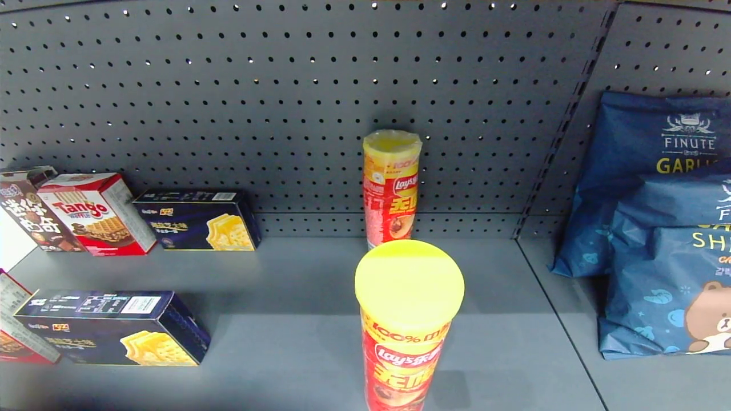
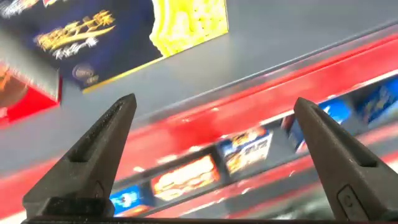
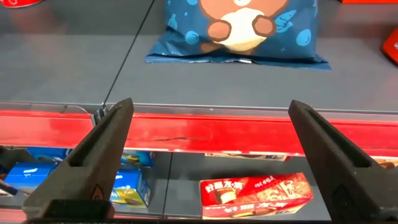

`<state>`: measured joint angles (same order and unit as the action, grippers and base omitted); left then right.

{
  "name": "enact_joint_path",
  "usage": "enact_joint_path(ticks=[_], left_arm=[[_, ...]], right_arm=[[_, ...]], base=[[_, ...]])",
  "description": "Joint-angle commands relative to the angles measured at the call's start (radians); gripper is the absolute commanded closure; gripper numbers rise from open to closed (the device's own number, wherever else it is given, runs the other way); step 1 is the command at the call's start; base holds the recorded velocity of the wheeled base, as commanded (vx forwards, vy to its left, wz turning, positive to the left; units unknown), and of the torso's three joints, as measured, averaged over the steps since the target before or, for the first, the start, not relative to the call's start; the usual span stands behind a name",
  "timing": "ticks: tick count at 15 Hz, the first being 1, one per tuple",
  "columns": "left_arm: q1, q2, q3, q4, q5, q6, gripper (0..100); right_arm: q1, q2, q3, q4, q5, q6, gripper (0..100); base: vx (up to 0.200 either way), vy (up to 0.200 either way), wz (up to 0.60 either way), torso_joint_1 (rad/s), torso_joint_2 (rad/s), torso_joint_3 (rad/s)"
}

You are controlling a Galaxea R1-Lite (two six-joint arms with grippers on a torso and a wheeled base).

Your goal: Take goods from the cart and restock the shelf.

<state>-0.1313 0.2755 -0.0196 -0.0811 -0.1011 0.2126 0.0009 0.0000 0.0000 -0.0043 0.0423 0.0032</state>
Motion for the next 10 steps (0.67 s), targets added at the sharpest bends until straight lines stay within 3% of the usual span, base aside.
enact_joint_path(ticks=[1, 6, 8, 10], left_arm=[[0.131, -0.276, 0.018, 0.030, -0.071, -0.056, 0], [0.131, -0.276, 0.018, 0.020, -0.071, -0.064, 0], [0.131, -0.276, 0.017, 0.024, -0.074, -0.088, 0], [0.131, -0.276, 0.018, 0.020, -0.068, -0.082, 0]], right_arm=[[0.001, 0.000, 0.000, 0.000, 0.001, 0.000, 0], [0.001, 0.000, 0.000, 0.000, 0.001, 0.000, 0], [0.001, 0.000, 0.000, 0.000, 0.001, 0.000, 0], [0.001, 0.000, 0.000, 0.000, 0.001, 0.000, 0]], base=[[0.000, 0.000, 0.00, 0.000, 0.00, 0.000], [0.000, 0.000, 0.00, 0.000, 0.00, 0.000], [0.000, 0.000, 0.00, 0.000, 0.00, 0.000], [0.000, 0.000, 0.00, 0.000, 0.00, 0.000]])
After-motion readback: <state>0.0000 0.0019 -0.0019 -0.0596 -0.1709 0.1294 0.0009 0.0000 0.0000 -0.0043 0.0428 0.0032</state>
